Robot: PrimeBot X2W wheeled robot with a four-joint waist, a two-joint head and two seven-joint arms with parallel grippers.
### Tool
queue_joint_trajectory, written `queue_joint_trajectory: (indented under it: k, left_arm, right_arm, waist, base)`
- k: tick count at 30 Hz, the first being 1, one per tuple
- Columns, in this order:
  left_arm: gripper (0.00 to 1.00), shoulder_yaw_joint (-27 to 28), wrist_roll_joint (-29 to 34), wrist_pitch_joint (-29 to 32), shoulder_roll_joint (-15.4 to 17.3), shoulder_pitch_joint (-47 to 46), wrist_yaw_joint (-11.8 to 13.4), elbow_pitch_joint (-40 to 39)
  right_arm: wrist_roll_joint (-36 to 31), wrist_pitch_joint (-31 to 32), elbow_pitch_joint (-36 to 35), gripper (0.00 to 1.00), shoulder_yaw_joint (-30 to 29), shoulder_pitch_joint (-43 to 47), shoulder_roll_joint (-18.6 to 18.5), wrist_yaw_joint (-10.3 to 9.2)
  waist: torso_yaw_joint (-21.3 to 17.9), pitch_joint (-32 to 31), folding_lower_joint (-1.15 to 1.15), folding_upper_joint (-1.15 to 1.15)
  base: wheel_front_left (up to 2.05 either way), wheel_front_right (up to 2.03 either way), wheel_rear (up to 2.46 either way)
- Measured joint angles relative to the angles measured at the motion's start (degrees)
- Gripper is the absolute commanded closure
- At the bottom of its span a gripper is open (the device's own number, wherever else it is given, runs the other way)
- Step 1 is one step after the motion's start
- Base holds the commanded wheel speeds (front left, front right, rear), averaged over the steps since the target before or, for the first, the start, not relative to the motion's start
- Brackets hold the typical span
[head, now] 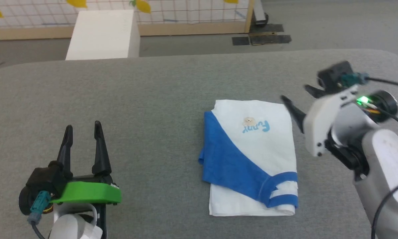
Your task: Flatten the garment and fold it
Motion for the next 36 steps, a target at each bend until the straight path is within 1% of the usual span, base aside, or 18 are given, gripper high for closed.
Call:
queue_joint_trajectory:
  k: [3, 5, 9, 12, 18, 19, 25, 26, 27, 28, 33, 36]
  left_arm:
    - [0.00, -0.2, 1.3, 0.0, 0.0, 0.3, 0.2, -0.7]
    - [0.00, -0.3, 1.4, 0.0, 0.0, 0.4, 0.3, -0.8]
    - [0.00, -0.7, 1.4, 0.0, -0.1, 0.4, 0.3, -1.1]
    - [0.00, -1.1, 1.4, 0.0, -0.2, 0.4, 0.3, -1.0]
    - [0.00, -1.9, 1.4, 0.0, -0.3, -0.2, 0.3, -1.0]
    - [0.00, -2.1, 1.3, 0.0, -0.3, -0.4, 0.4, -0.8]
    - [0.00, -2.2, 1.2, 0.0, -0.3, -0.4, 0.5, -0.3]
    - [0.00, -2.2, 1.2, 0.0, -0.3, -0.4, 0.5, -0.2]
    - [0.00, -2.3, 1.2, 0.0, -0.4, -0.4, 0.5, -0.2]
    - [0.00, -2.4, 1.1, 0.0, -0.4, -0.5, 0.5, -0.1]
    - [0.00, -2.8, 0.8, 0.0, -0.4, -0.7, 0.4, 0.5]
    - [0.00, -2.9, 0.7, 0.0, -0.4, -0.7, 0.4, 0.5]
  right_arm:
    - [-6.2, -0.9, 0.5, 0.00, -6.2, 4.1, 2.5, 0.00]
    - [-9.0, -0.8, 1.1, 0.00, -8.7, 6.3, 4.2, 0.00]
    - [-11.7, -0.4, 3.3, 0.00, -10.5, 9.6, 8.2, 0.00]
    - [-12.4, -0.3, 5.5, 0.00, -10.7, 10.4, 10.1, 0.00]
    - [-15.1, -0.4, 10.6, 0.00, -11.7, 10.4, 11.6, 0.00]
    - [-15.5, -0.4, 12.4, 0.00, -11.9, 10.4, 11.9, 0.00]
    - [-16.1, -0.3, 14.1, 0.00, -12.0, 9.4, 11.9, 0.00]
    - [-16.1, -0.3, 14.3, 0.52, -12.1, 9.3, 11.9, 0.00]
    - [-16.1, -0.3, 14.5, 0.60, -12.2, 9.2, 11.8, 0.00]
    - [-15.9, -0.3, 14.7, 1.00, -12.2, 9.1, 11.8, 0.00]
    - [-14.7, -0.2, 15.6, 1.00, -11.5, 8.9, 11.2, 0.03]
    - [-13.0, -0.2, 15.3, 1.00, -9.2, 8.9, 9.2, 0.03]
  waist:
    - [-1.2, -0.1, 0.00, 0.00]
    - [-1.5, 0.4, 0.00, 0.00]
    - [-1.4, 1.8, 0.00, 0.00]
    - [-1.0, 3.0, 0.00, 0.00]
    - [0.8, 5.2, 0.00, 0.00]
    - [1.7, 6.0, 0.00, 0.00]
    - [2.8, 6.8, 0.00, 0.00]
    - [2.8, 6.7, 0.00, 0.00]
    - [2.8, 6.6, 0.00, 0.00]
    - [2.8, 6.5, 0.00, 0.00]
    - [2.9, 5.7, 0.00, 0.00]
    - [2.7, 5.2, 0.00, 0.00]
  base:
    - [0.00, 0.00, 0.00]
    - [0.00, 0.00, 0.00]
    - [0.00, 0.00, 0.00]
    - [0.00, 0.00, 0.00]
    - [0.00, 0.00, 0.00]
    - [0.00, 0.00, 0.00]
    - [0.00, 0.00, 0.00]
    - [0.00, 0.00, 0.00]
    - [0.00, 0.00, 0.00]
    - [0.00, 0.00, 0.00]
    - [0.00, 0.00, 0.00]
    - [0.00, 0.00, 0.00]
